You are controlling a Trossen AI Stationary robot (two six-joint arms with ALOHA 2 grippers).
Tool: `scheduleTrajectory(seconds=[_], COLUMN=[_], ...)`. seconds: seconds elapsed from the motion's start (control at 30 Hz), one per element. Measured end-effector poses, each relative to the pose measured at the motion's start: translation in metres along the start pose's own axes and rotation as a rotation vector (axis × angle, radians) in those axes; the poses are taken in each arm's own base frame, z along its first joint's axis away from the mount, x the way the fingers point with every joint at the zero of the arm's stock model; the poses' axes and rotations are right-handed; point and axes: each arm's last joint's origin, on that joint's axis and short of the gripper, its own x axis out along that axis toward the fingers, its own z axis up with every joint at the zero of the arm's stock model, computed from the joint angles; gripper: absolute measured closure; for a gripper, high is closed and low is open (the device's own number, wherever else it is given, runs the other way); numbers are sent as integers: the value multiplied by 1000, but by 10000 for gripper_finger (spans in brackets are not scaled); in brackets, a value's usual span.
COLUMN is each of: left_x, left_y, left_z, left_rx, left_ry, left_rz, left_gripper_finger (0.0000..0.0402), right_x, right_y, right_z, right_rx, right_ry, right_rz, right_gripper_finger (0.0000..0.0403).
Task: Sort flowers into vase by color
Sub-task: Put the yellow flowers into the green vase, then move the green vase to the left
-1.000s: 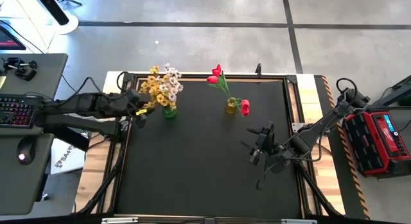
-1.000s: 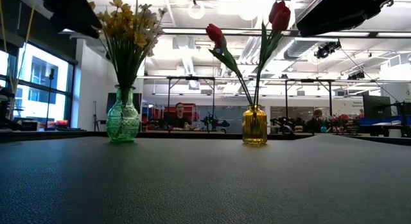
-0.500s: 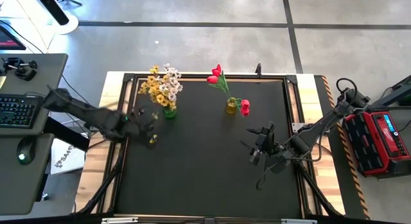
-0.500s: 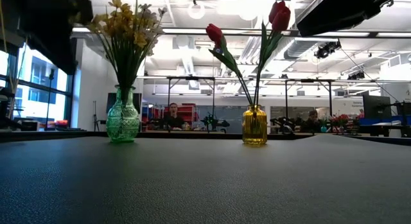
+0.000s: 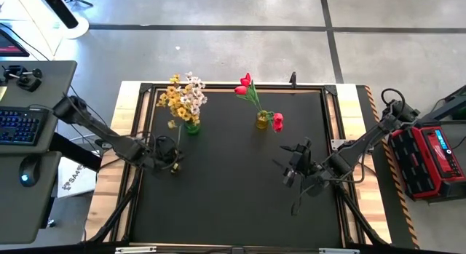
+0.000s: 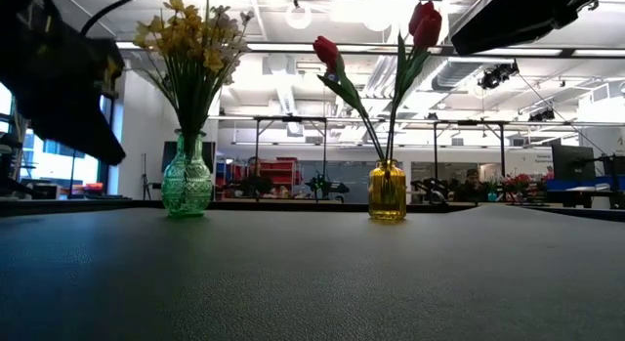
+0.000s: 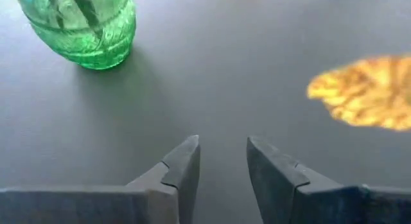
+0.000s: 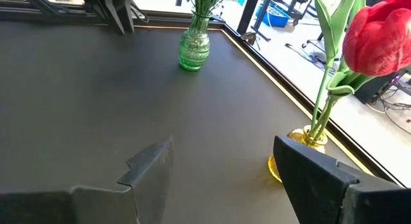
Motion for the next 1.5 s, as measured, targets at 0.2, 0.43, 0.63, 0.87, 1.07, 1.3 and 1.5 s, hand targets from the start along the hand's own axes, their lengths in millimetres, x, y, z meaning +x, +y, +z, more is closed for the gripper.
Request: scheduleTrajectory(seconds=[0.2,0.43,0.63,0.87,1.07,1.3,1.5], left_x=[-28,-77,-133,-133,-79,-14,13], left_y=[4,5,3,-11,-20,-11,12], left_z=[21,57,98,81,13,-45,-51], left_rx=[1,-94,-178,-130,-124,-152,-115], left_ry=[49,208,345,350,257,-399,-669], left_rz=[-16,-130,-282,-238,-58,-95,54], left_gripper_finger=[274,273,275,301,316,292,243], right_x=[4,5,5,5,5,7,10], right_y=[-3,-3,-3,-2,-2,-3,-5], right_z=[1,1,1,1,1,1,2], right_rx=[18,19,33,36,21,14,19], right_ry=[8,15,14,26,32,28,35], right_rz=[-14,-10,-9,12,20,6,-3], right_gripper_finger=[149,149,149,149,149,149,149])
